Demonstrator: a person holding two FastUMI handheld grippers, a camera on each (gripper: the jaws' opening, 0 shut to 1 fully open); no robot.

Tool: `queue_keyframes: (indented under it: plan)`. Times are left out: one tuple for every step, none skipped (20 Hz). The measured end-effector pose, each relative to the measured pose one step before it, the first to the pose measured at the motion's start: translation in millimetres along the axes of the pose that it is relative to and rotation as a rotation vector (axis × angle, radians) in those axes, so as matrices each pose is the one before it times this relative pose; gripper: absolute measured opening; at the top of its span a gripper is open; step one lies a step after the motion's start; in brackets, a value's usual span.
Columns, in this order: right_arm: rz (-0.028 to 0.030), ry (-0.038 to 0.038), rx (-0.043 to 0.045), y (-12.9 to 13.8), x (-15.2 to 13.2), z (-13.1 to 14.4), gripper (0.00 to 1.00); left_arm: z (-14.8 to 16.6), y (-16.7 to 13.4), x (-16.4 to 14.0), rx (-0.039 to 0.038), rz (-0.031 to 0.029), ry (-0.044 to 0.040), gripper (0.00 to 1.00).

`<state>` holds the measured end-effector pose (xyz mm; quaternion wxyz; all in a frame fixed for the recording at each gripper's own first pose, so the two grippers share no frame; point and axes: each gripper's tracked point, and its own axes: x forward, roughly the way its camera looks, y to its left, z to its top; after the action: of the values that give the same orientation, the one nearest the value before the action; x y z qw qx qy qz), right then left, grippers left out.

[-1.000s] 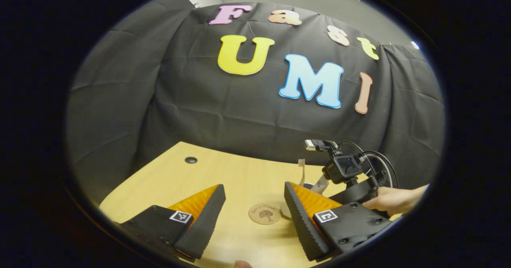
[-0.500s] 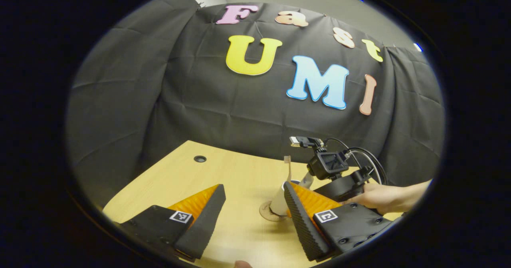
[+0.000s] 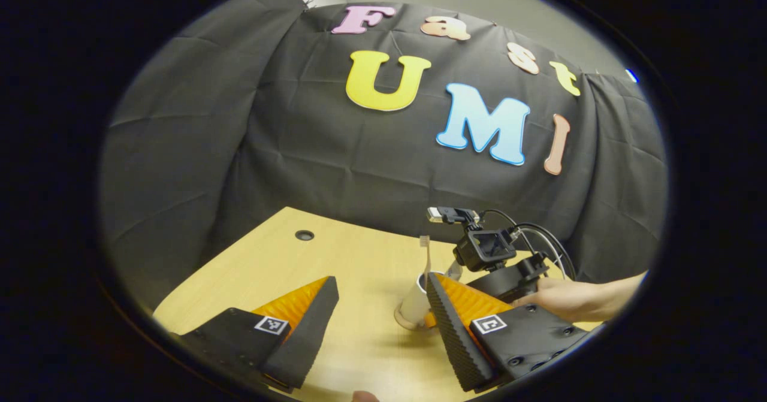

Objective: Put the toothbrush and toothpaste on the desktop into the cup, then pick up the cup and place it on the coaster on the desktop.

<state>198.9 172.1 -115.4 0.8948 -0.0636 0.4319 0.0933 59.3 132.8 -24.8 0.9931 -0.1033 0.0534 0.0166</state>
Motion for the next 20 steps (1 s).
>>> queue_keyframes:
  plan:
    - [0.00082,-0.00223,-0.00060,-0.54,-0.62,0.61,0.31,0.23,2.12,1.75,0.00111,0.00322,0.00169,0.95]
    - [0.00216,0.00073,-0.00594,-0.21,0.12,0.04,0.31,0.19,0.66,0.44,0.00062,0.00252,-0.00018,0.95]
    - [0.00688,-0.00105,-0.00603,-0.32,-0.19,0.43,0.31,0.39,0.61,0.66,0.00081,0.00109,0.00021,0.95]
    - [0.00858,-0.00319,-0.00197,-0.19,-1.02,0.80,0.31,0.44,0.24,1.29,0.00247,0.00193,-0.00012,0.95]
    - [0.00861,-0.00348,-0.00166,1.84,-0.57,-1.62,0.31,-0.02,0.48,1.65,0.00303,0.00181,0.00002,0.95]
    - [0.00219,-0.00936,-0.00475,-0.56,-2.45,0.97,0.32,0.34,-0.45,1.35,0.00320,0.00072,-0.00001,0.95]
    - [0.00560,-0.01220,-0.00017,-0.05,-2.46,0.57,0.32,0.45,-0.77,1.16,0.00300,0.00056,-0.00116,0.95]
    - [0.00688,-0.01243,0.00231,0.03,-3.98,-0.03,0.34,0.81,-0.95,1.22,0.00389,0.00122,0.00014,0.95]
    - [0.00849,-0.00648,0.00003,0.23,-2.96,-0.76,0.37,-0.59,-0.75,1.53,0.00412,0.00106,0.00065,0.95]
    - [0.00367,-0.00520,-0.00096,-0.64,-3.73,-1.98,0.41,0.97,-1.29,0.90,0.00135,-0.00108,-0.00087,0.95]
    - [0.00004,-0.00475,-0.00576,-0.23,-3.66,-2.03,0.51,0.05,-3.02,1.98,-0.00155,-0.00133,0.00000,0.95]
    - [-0.00159,-0.00318,-0.00287,-1.94,-1.59,-3.11,0.52,0.16,-1.81,1.74,-0.00003,-0.00091,0.00254,0.95]
    - [0.00197,-0.00440,0.00180,-1.27,-2.63,-4.19,0.53,-0.19,-2.66,0.97,0.00171,0.00103,0.00205,0.95]
    - [0.00244,-0.00232,0.00487,-1.46,-3.13,-3.77,0.52,0.21,-3.31,1.24,0.00180,-0.00085,0.00091,0.95]
    - [0.00949,-0.00583,0.00860,-0.93,-4.74,-4.12,0.52,0.17,-3.04,0.13,0.00065,-0.00309,-0.00138,0.95]
    - [0.00583,-0.00433,0.01110,-2.72,-5.18,-4.18,0.51,0.78,-3.50,0.55,0.00163,-0.00241,-0.00024,0.95]
    - [0.00506,-0.00846,0.01291,-2.93,-5.90,-4.11,0.52,0.26,-4.46,1.14,0.00418,-0.00176,0.00051,0.95]
    - [-0.00003,-0.01107,0.01545,-4.88,-7.35,-3.21,0.52,0.49,-5.20,1.23,0.00388,-0.00501,-0.00010,0.95]
    - [-0.00050,-0.01571,0.01507,-6.08,-8.97,-2.60,0.52,-0.67,-5.23,1.82,0.00353,-0.00521,-0.00008,0.95]
    - [-0.00013,-0.02000,0.01522,-6.68,-8.20,-0.68,0.52,1.29,-5.72,1.86,0.00451,-0.00689,-0.00134,0.95]
